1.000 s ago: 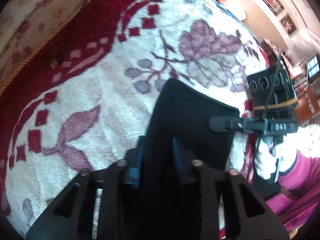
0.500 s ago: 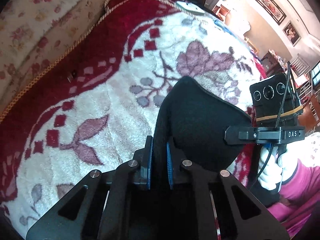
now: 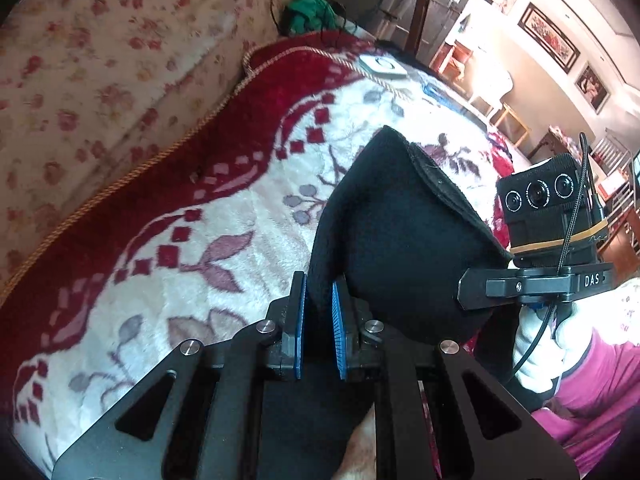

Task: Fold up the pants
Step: 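Grasp the black pants with the left gripper while the right gripper holds its end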

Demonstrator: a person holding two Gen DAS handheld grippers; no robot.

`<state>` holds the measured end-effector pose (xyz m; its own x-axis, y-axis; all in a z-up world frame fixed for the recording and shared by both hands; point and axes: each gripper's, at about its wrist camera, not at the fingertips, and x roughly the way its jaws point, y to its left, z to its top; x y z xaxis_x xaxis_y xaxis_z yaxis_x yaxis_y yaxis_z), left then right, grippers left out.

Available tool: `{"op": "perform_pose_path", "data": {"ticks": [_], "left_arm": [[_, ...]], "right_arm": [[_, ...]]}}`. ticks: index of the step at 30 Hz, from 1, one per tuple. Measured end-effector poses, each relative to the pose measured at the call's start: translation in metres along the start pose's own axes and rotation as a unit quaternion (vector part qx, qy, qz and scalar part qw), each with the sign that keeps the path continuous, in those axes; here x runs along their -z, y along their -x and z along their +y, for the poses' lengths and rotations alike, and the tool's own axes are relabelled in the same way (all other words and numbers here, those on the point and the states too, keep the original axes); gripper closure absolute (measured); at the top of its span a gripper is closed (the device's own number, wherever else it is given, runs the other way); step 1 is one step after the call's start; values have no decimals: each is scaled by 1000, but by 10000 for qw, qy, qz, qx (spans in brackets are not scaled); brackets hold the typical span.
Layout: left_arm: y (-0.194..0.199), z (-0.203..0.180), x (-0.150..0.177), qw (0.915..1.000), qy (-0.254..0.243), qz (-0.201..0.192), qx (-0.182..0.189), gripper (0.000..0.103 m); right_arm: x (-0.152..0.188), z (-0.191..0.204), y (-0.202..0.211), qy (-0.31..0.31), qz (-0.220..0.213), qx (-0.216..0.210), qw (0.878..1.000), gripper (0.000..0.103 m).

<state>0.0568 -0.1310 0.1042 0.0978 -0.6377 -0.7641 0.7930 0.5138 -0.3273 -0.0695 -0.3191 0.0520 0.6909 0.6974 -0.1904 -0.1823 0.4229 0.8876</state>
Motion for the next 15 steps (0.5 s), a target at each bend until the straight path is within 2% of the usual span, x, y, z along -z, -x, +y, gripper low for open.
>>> {"op": "perform_pose_path", "data": {"ticks": [9, 15], "left_arm": [[53, 14, 31, 9984, 392, -355, -199, 92], [85, 29, 62, 9957, 691, -537, -293, 92]], "right_arm": [[17, 38, -37, 255, 443, -352, 9981, 92], [36, 61, -74, 386, 846, -515, 9943, 92]]}}
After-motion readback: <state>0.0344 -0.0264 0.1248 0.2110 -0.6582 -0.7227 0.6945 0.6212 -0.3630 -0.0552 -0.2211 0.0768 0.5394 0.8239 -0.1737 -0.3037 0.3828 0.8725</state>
